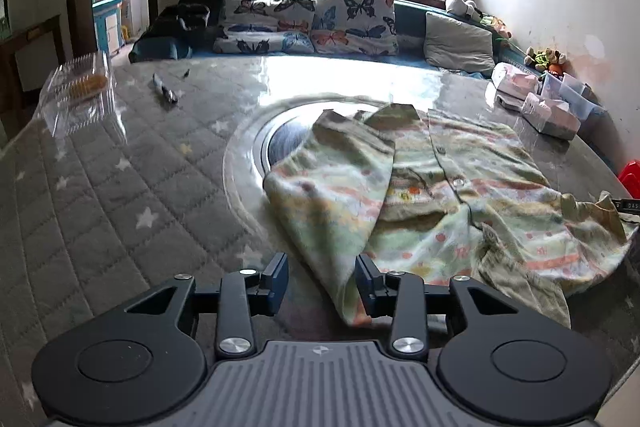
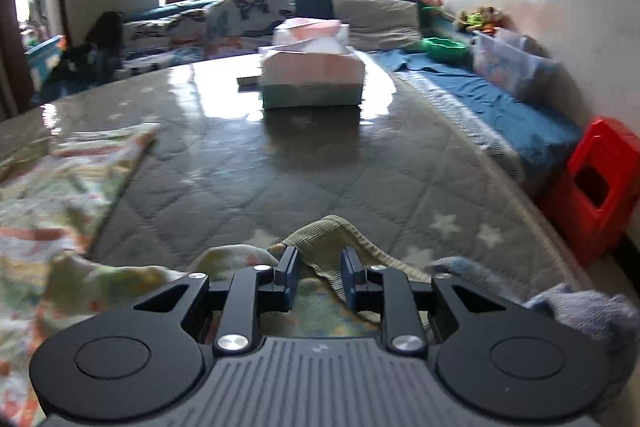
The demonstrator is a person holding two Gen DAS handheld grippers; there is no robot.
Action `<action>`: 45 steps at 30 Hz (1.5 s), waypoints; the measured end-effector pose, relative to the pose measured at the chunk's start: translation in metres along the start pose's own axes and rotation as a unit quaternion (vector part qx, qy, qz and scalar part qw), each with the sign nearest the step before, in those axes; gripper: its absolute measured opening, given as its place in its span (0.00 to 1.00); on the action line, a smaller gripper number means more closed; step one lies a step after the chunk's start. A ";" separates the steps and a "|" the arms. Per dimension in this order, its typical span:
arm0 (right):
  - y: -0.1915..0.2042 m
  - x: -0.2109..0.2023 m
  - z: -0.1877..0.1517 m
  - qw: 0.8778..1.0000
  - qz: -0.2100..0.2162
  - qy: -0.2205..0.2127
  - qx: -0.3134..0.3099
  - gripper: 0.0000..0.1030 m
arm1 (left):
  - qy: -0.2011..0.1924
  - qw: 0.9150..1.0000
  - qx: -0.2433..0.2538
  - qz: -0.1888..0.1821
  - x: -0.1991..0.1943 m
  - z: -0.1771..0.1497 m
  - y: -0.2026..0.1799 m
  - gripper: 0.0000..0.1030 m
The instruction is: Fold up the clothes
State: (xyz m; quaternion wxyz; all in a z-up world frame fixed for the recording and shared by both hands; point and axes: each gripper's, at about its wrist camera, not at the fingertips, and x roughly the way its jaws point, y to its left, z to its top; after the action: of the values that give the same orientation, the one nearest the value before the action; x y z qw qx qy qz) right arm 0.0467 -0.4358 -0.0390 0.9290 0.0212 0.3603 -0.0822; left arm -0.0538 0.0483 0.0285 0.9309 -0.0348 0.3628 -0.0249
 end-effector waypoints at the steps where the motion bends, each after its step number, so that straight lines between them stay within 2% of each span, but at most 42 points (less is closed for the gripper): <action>1: -0.001 0.000 0.000 1.000 0.000 0.001 0.003 0.21 | -0.003 1.000 0.002 0.001 0.003 0.005 -0.002 0.42; 6: -0.001 0.001 0.000 1.000 -0.004 0.001 -0.001 0.25 | -0.012 1.000 0.022 -0.005 0.033 0.030 -0.022 0.46; 15: -0.004 0.001 0.000 1.000 0.000 -0.001 0.008 0.27 | 0.006 0.996 0.092 -0.018 0.113 0.060 -0.076 0.46; 20: -0.005 0.000 0.000 1.000 0.003 -0.002 0.009 0.28 | 0.023 0.992 0.126 0.008 0.139 0.056 -0.082 0.46; 21: -0.005 0.000 0.000 1.000 0.003 -0.003 0.009 0.28 | 0.023 0.992 0.127 0.009 0.142 0.056 -0.080 0.44; 22: -0.005 0.001 -0.001 1.000 0.002 -0.004 0.009 0.29 | 0.023 0.992 0.125 0.010 0.142 0.056 -0.077 0.35; 23: -0.005 0.001 -0.001 1.000 0.002 -0.004 0.009 0.29 | 0.022 0.992 0.122 0.013 0.142 0.057 -0.074 0.29; 24: -0.004 0.001 -0.001 1.000 0.001 -0.004 0.009 0.29 | 0.022 0.993 0.118 0.013 0.141 0.058 -0.070 0.16; 25: -0.004 0.001 0.000 1.000 0.000 -0.004 0.009 0.29 | 0.021 0.994 0.111 0.013 0.140 0.060 -0.065 0.09; 27: -0.004 0.001 0.000 1.000 -0.001 -0.004 0.009 0.29 | 0.016 0.995 0.095 0.016 0.135 0.063 -0.054 0.05; 32: -0.003 0.001 0.001 1.000 -0.003 -0.002 0.007 0.29 | -0.031 0.998 0.038 0.039 0.100 0.071 -0.016 0.04; 36: -0.002 0.002 0.001 1.000 -0.007 -0.003 0.006 0.32 | -0.057 0.995 -0.014 0.075 0.070 0.070 0.024 0.04; 40: -0.003 0.002 0.001 1.000 -0.008 -0.003 0.006 0.33 | -0.065 0.989 -0.064 0.115 0.045 0.054 0.064 0.03; 45: -0.001 0.002 0.000 1.000 -0.012 -0.004 0.006 0.33 | -0.050 0.982 -0.109 0.149 0.029 0.024 0.105 0.04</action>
State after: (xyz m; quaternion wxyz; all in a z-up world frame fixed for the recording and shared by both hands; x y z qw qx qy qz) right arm 0.0482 -0.4375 -0.0400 0.9293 0.0225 0.3559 -0.0957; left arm -0.0147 0.1515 0.0179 0.9318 -0.0827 0.3176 0.1550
